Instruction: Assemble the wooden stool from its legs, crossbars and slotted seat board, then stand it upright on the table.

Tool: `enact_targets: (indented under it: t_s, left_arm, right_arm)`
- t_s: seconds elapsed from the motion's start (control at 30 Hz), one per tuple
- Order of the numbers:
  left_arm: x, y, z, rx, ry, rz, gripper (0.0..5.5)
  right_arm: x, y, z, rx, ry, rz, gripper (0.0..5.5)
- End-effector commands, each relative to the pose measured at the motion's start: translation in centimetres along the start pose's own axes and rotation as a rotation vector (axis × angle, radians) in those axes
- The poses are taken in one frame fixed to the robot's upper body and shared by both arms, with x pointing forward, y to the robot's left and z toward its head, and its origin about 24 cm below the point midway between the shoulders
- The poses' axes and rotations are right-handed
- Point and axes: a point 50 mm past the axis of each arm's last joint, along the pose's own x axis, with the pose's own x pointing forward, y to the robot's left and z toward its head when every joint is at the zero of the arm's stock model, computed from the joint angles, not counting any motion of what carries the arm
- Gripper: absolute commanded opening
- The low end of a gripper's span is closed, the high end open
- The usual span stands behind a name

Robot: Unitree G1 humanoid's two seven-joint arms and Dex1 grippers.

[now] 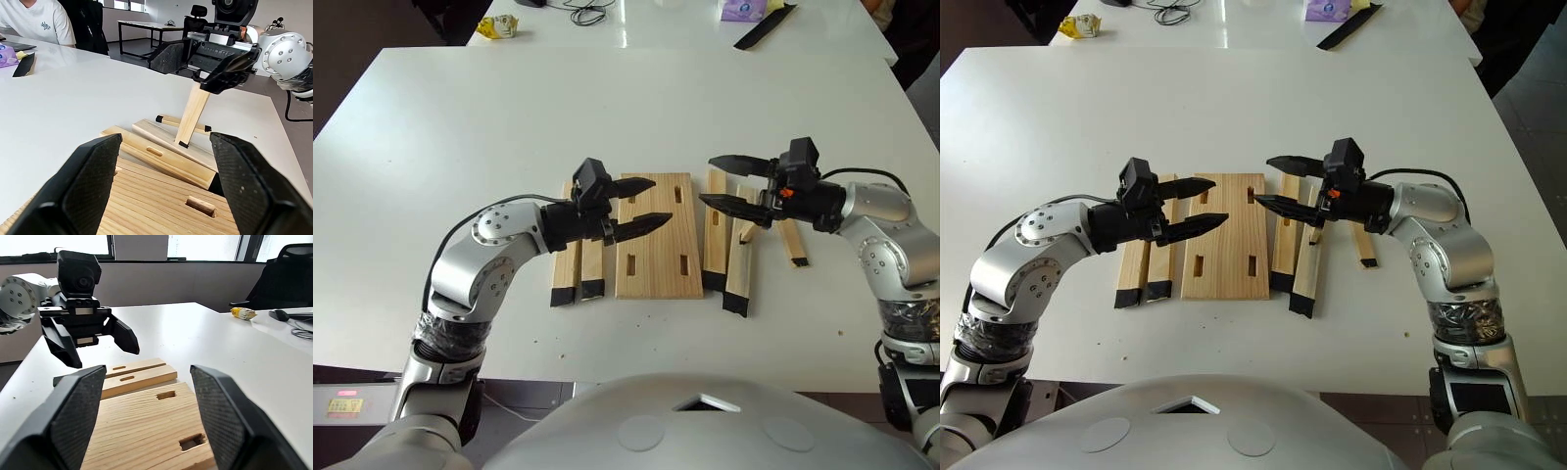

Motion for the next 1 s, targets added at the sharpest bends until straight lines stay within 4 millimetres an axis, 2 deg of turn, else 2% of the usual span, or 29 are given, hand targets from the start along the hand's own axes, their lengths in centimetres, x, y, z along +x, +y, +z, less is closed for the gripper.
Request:
enact_targets:
  t_s: [0.03,0.17,0.27,0.4,0.47,0.57,0.63,0.73,0.87,1.0]
  left_arm:
    - [-0.1,0.3,0.3,0.015,0.016,0.002,3.32]
    - [-0.2,0.2,0.2,0.013,0.011,0.016,3.32]
    - [-0.2,0.1,0.0,0.008,0.003,0.027,3.32]
    - [-0.3,0.1,-0.2,0.003,-0.005,0.056,3.32]
    - [-0.6,0.3,-0.3,-0.002,-0.008,0.073,3.32]
    - [-1.2,0.6,-0.5,0.0,0.004,0.105,3.32]
    - [-1.4,1.2,-0.6,0.021,0.021,0.156,3.32]
    - [-1.5,3.5,-0.4,0.072,0.043,0.356,3.32]
    - [-2.0,5.7,0.8,0.123,0.059,0.51,3.32]
    - [-2.0,6.4,1.8,0.127,0.057,0.556,3.32]
  right_arm:
    - [-1.0,1.0,-4.4,0.159,0.143,-0.04,3.16]
    - [-0.5,0.8,-1.0,0.136,0.024,-0.02,3.16]
    - [-0.2,0.7,2.9,0.149,-0.127,-0.002,3.16]
    - [-0.6,1.7,7.5,0.237,-0.279,0.103,3.16]
    - [-1.1,2.4,8.9,0.282,-0.312,0.16,3.16]
    - [-1.7,3.3,9.8,0.351,-0.314,0.233,3.16]
    - [-2.2,4.2,8.9,0.39,-0.238,0.28,3.16]
    - [-3.1,5.6,4.3,0.46,0.002,0.285,3.16]
    - [-3.5,6.2,-0.6,0.471,0.196,0.2,3.16]
    - [-3.3,8.1,-3.0,0.418,0.29,0.224,3.16]
